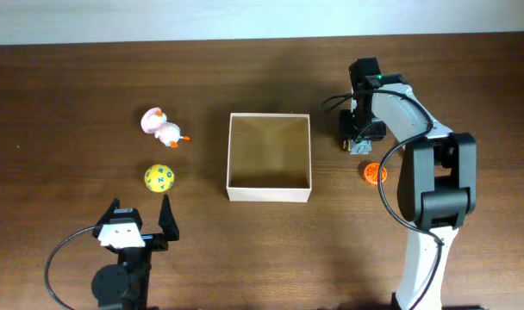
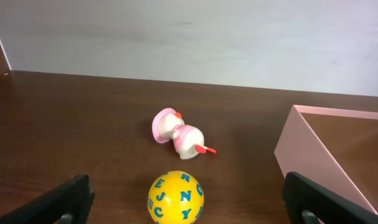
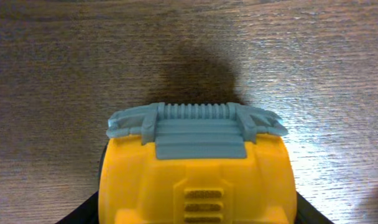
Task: Pack container
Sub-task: 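Close the right gripper on the toy truck and lift it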
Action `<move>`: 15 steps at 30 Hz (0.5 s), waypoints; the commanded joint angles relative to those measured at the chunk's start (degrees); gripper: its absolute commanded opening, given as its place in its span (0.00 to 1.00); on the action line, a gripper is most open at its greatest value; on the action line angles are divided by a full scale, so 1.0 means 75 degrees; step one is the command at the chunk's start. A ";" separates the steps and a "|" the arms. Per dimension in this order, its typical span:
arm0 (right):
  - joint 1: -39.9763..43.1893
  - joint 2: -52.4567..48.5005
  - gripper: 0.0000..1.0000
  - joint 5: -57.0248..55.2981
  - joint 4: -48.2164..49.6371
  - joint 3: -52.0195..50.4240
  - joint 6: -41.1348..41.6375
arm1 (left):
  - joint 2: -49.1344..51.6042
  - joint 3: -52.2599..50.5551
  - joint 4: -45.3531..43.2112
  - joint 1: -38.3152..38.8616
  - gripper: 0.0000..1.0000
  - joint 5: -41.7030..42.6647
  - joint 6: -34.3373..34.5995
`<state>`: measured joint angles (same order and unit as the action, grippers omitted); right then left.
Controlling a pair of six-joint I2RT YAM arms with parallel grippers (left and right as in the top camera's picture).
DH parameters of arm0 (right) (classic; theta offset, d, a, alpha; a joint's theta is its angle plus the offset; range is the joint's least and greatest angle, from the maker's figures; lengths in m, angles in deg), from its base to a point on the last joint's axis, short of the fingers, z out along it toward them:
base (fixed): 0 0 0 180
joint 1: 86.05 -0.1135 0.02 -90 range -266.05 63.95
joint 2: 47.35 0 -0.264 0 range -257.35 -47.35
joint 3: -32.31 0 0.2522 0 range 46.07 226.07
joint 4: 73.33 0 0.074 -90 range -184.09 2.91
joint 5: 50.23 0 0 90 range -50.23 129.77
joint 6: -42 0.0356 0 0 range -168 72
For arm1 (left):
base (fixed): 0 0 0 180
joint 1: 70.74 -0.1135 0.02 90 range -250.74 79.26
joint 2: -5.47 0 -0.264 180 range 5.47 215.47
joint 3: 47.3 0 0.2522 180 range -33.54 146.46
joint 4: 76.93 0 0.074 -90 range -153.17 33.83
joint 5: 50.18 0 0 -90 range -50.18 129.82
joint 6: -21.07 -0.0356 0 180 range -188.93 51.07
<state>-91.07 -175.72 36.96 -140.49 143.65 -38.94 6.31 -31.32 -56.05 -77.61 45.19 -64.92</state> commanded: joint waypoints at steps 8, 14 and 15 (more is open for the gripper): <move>0.0035 0.0070 0.46 -0.0119 0.0026 0.0061 0.0061 | -0.0067 -0.0055 -0.0023 0.0015 0.99 -0.0029 -0.0143; 0.0035 0.0128 0.43 -0.0119 -0.0187 0.0414 0.0055 | -0.0067 -0.0055 -0.0020 0.0015 0.99 -0.0029 -0.0143; 0.0035 0.0140 0.43 -0.0122 -0.0245 0.0484 0.0055 | -0.0067 -0.0055 -0.0023 0.0015 0.99 -0.0029 -0.0143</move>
<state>-91.07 -175.70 36.96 -141.80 144.66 -38.97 6.31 -31.32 -56.05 -77.61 45.19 -64.92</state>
